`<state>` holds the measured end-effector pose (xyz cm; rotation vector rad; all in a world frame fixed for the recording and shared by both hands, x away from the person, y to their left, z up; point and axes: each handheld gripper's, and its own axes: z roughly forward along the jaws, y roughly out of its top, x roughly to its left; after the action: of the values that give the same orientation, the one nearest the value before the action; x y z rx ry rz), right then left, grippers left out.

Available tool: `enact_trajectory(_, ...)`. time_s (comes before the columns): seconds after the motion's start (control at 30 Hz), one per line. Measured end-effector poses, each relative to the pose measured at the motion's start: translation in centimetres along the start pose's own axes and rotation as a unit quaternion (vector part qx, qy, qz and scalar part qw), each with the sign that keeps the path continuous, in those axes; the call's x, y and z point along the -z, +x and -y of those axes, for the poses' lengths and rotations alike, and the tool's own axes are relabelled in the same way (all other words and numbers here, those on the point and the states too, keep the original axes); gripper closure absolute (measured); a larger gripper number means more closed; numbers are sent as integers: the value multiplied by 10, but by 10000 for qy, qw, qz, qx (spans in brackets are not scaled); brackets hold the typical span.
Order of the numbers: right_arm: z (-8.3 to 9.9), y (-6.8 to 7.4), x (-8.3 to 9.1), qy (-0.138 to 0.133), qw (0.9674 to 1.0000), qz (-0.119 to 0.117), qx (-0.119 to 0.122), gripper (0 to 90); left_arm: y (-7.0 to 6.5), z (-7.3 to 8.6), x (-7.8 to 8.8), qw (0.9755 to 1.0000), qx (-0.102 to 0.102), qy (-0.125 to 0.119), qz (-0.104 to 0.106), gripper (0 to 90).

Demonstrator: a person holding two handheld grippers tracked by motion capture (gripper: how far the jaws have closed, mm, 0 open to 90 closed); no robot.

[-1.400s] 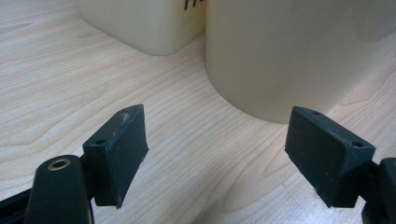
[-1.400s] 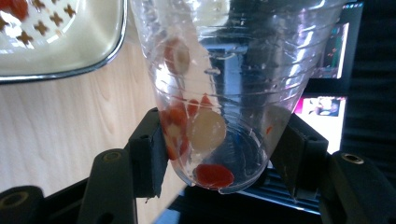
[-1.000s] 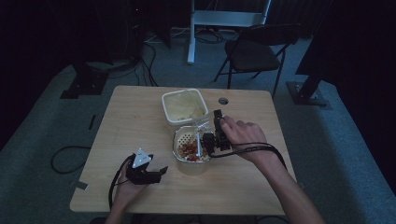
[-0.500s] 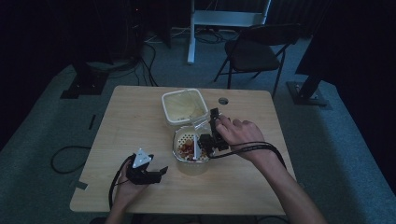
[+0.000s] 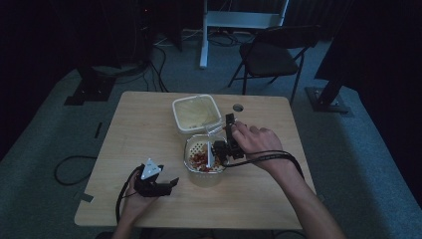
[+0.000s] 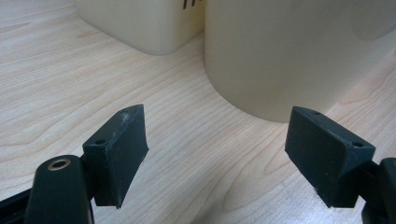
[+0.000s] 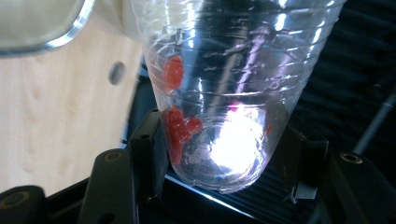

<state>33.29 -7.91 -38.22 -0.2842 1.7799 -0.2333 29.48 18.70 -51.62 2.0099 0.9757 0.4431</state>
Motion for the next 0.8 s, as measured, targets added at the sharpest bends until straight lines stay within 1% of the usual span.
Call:
enact_trajectory(0.03, -1, 2, 1, -72, 9999, -89, 91, 429, 0, 0, 0, 10000, -13, 43, -4, 218)
enact_trajectory(0.07, -1, 5, 2, -90, 9996, -48, 268, 429, 0, 0, 0, 10000, -21, 52, -10, 218)
enact_trajectory(0.1, 0, 4, 1, -56, 9998, 32, 209, 429, -1, 0, 0, 10000, -28, 37, -5, 218)
enact_trajectory(0.13, 1, 1, 1, -25, 10000, 12, -36, 429, -1, 0, 0, 10000, 4, -6, 17, 218)
enact_trajectory(0.17, 0, 2, 1, -118, 9998, -108, -97, 429, -1, 1, 0, 10000, -6, 20, 14, 218)
enact_trajectory(0.2, -1, 8, 2, -139, 9997, -110, 162, 429, -1, 1, -1, 10000, -22, 41, -10, 218)
enact_trajectory(0.23, -2, 9, 1, -97, 9997, -40, 205, 429, -1, 1, 0, 10000, -18, 34, -6, 218)
enact_trajectory(0.27, -2, 9, 1, -125, 9999, -83, 15, 429, -1, 1, 0, 10000, -7, 18, 9, 218)
enact_trajectory(0.3, -2, 10, 1, -172, 9997, -190, 35, 429, -1, 1, 0, 10000, 2, 15, 8, 218)
enact_trajectory(0.33, -2, 13, 0, -137, 9997, -133, 183, 430, 0, 0, -1, 10000, -10, 42, -4, 218)
enact_trajectory(0.37, -1, 12, -1, -56, 9999, -71, 145, 429, 0, 1, -1, 10000, 2, 37, -4, 218)
enact_trajectory(0.4, -1, 11, -1, -43, 9999, -119, 8, 429, 0, 1, -1, 10000, 8, 38, 11, 218)
enact_trajectory(0.43, 0, 11, -1, -122, 9998, -168, 17, 429, 0, 1, -2, 10000, -12, 45, 3, 218)
enact_trajectory(0.47, 0, 11, 0, -72, 9998, -156, 111, 429, 0, 1, -2, 10000, -24, 59, -4, 218)
enact_trajectory(0.5, 0, 10, 0, -68, 9999, -111, 64, 429, -1, 1, -2, 10000, -11, 35, 2, 218)
enact_trajectory(0.53, 0, 9, 1, -80, 9999, -136, -10, 429, -1, 1, -2, 10000, -19, 36, 6, 218)
enact_trajectory(0.63, 0, 10, 0, -39, 9999, -92, 49, 429, -1, 0, -2, 10000, -4, 35, 5, 218)
enact_trajectory(0.7, 1, 11, -1, -6, 10000, -74, 27, 429, -1, 0, -2, 10000, -3, 39, 6, 218)
enact_trajectory(0.8, 0, 14, 0, 29, 9999, 13, 153, 429, -1, 0, -2, 10000, -9, 38, 9, 218)
